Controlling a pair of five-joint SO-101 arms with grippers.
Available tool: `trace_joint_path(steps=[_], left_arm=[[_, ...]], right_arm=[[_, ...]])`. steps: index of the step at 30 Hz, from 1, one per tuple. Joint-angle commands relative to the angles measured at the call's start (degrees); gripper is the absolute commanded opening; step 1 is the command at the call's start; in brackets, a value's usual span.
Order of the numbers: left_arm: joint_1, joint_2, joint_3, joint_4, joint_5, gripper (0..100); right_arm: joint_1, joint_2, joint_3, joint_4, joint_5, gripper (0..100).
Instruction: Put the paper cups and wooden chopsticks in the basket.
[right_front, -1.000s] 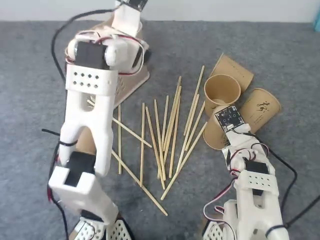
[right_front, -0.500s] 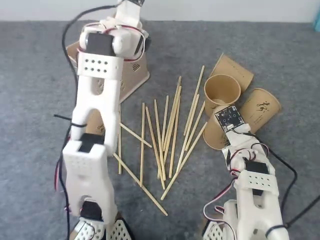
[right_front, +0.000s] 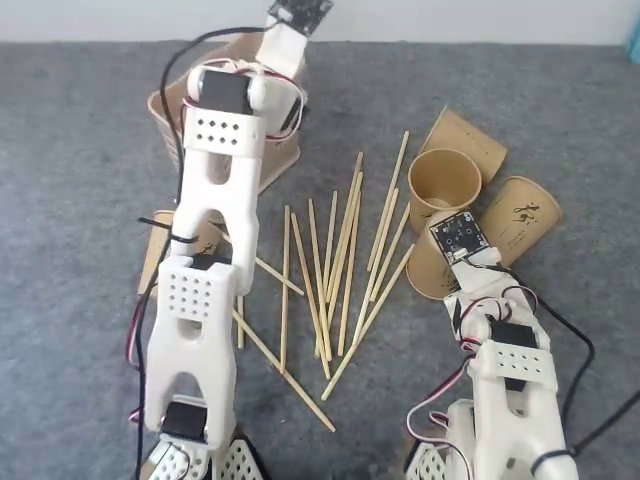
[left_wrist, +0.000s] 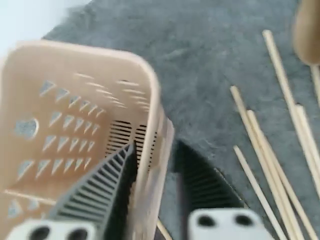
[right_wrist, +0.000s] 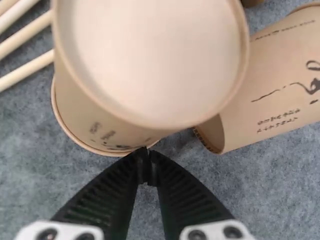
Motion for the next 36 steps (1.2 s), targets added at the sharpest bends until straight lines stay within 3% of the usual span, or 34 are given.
trace_joint_path(steps=[1, 9, 21, 36], left_arm=[[3.4, -1.5, -6.5, 4.8, -0.9, 1], [5.0, -6.9, 2.5, 4.7, -1.3, 1], [10.7, -23.3, 24.4, 4.6, -13.5, 1], [12.6, -25.7, 29.0, 4.8, -27.0, 1]], right_arm=[[-0.6, -1.1, -0.2, -0.7, 0.7, 0.9], [-0.3, -1.1, -0.2, -0.7, 0.7, 0.9], [-0.2, -1.1, -0.2, -0.7, 0.7, 0.9], [-0.1, -1.1, -0.2, -0.7, 0.7, 0.9]])
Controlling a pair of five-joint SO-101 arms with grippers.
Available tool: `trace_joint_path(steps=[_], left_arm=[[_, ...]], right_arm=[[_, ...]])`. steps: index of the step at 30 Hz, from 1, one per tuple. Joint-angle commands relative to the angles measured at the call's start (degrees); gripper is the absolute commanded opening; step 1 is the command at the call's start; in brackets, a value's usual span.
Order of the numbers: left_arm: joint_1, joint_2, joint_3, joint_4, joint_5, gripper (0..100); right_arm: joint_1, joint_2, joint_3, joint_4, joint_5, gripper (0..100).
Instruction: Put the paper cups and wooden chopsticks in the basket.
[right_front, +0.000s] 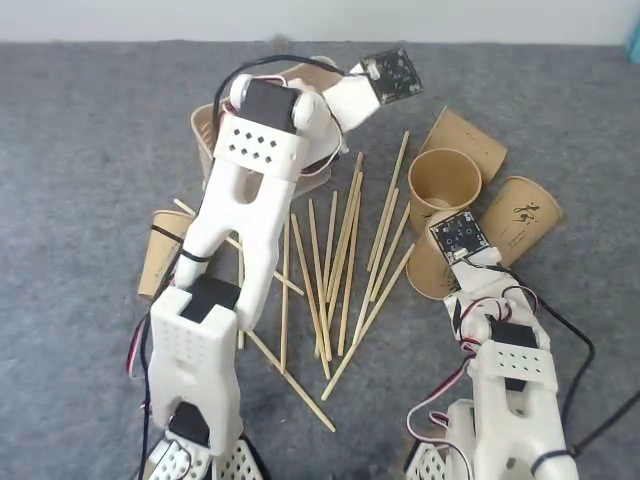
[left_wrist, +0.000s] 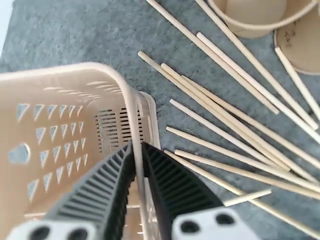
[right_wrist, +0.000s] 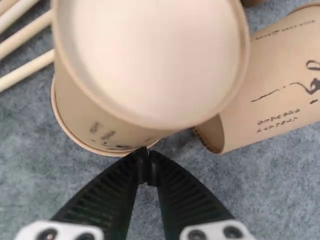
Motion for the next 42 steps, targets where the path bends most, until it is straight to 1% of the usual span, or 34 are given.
trace_joint_path(steps=[1, 6, 12, 15, 18, 23, 31, 42], left_arm=[[3.2, -5.2, 2.7, 2.0, -4.6, 1], [7.0, -4.7, 6.3, 1.5, -5.3, 1], [6.9, -5.2, 6.1, -0.1, -5.3, 1], [6.2, -5.3, 3.4, 0.4, -5.5, 1], [5.4, -5.3, -0.2, 1.8, -7.6, 1], [4.6, -6.4, -4.6, 2.0, -7.6, 1], [4.3, -9.7, 2.8, 1.9, -8.5, 1], [3.3, -9.6, 7.8, 1.1, -8.8, 1]], right_arm=[[-0.1, -1.1, -0.2, -0.7, 0.7, 0.9], [-0.1, -1.1, -0.2, -0.7, 0.7, 0.9], [-0.1, -1.1, -0.2, -0.7, 0.7, 0.9], [-0.1, -1.1, -0.2, -0.7, 0.7, 0.9], [-0.1, -1.1, -0.2, -0.7, 0.7, 0.9], [-0.1, -1.1, -0.2, -0.7, 0.7, 0.9], [-0.2, -1.1, -0.3, -0.7, 0.7, 0.9], [-0.2, -1.1, -0.3, -0.7, 0.7, 0.9]])
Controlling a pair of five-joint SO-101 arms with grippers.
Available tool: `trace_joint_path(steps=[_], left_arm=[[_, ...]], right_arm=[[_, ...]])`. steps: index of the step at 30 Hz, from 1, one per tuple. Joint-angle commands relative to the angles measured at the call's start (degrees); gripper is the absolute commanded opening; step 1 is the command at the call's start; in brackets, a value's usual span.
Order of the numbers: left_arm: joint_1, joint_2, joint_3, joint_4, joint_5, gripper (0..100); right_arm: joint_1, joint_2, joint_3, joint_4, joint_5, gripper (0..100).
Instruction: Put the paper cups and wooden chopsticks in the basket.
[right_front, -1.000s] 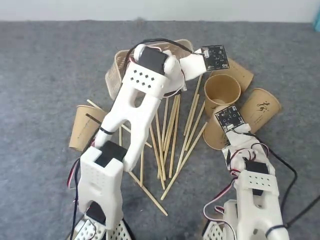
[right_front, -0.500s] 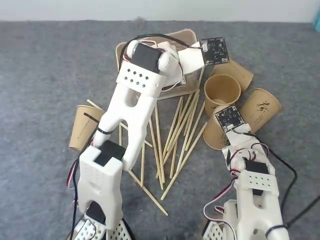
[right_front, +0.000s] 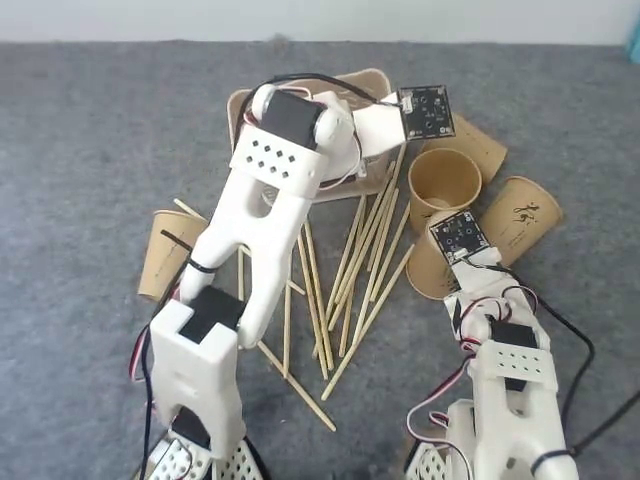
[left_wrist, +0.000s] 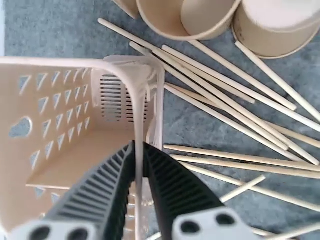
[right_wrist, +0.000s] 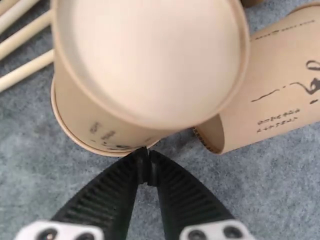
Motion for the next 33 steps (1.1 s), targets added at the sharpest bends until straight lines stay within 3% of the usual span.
trace_joint_path(steps=[1, 10, 18, 23, 33], left_arm=[[-1.8, -4.6, 2.7, 0.9, -0.5, 2], [-3.0, -4.6, 6.9, 0.6, -0.6, 20], [-5.2, -5.9, 5.5, 1.1, -0.6, 22], [-8.1, -8.1, 4.4, 1.1, -0.6, 30], [-8.9, -12.4, 4.4, 0.5, -0.7, 30]], right_arm=[[-0.2, -1.1, -0.3, -0.7, 0.7, 0.9], [-0.2, -1.1, -0.3, -0.7, 0.7, 0.9], [-0.3, -1.1, -0.3, -0.7, 0.7, 0.9], [-0.3, -1.1, -0.3, -0.7, 0.7, 0.9], [-0.4, -1.1, -0.3, -0.7, 0.7, 0.9]])
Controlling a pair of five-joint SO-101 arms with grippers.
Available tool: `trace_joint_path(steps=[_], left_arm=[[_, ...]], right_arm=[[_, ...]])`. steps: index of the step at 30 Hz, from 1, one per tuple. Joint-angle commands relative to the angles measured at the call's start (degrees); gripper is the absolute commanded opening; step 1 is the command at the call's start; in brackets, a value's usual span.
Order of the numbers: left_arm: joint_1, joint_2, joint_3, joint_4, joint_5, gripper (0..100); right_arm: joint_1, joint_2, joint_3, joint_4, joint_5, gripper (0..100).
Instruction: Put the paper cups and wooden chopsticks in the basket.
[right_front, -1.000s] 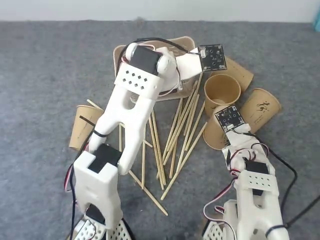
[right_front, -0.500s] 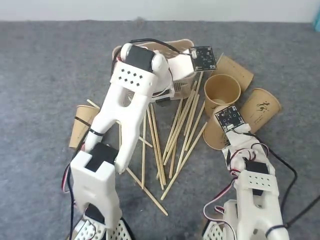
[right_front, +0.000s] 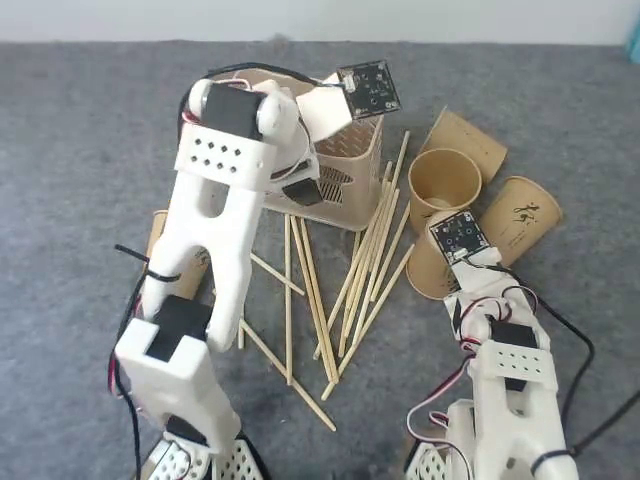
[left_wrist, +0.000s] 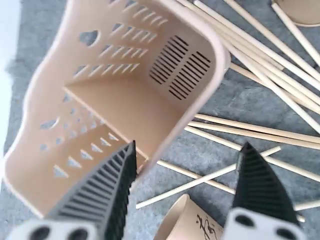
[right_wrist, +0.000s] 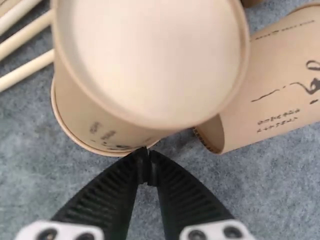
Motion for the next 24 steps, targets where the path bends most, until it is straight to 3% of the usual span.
trace_joint_path(steps=[1, 14, 19, 24], left_arm=[[-0.5, -4.5, -2.4, 0.5, -0.4, 30], [-3.8, -12.0, -3.5, 1.6, 3.3, 31], [-6.8, -17.1, -3.4, 1.7, 9.1, 31], [-10.9, -24.8, 2.8, 1.7, 19.9, 31]], right_arm=[[-0.4, -1.1, -0.3, -0.7, 0.7, 0.9], [-0.4, -1.1, -0.2, -0.7, 0.7, 0.9], [-0.4, -1.1, -0.2, -0.7, 0.7, 0.9], [0.0, -1.2, -0.4, -0.7, 0.3, 0.9]])
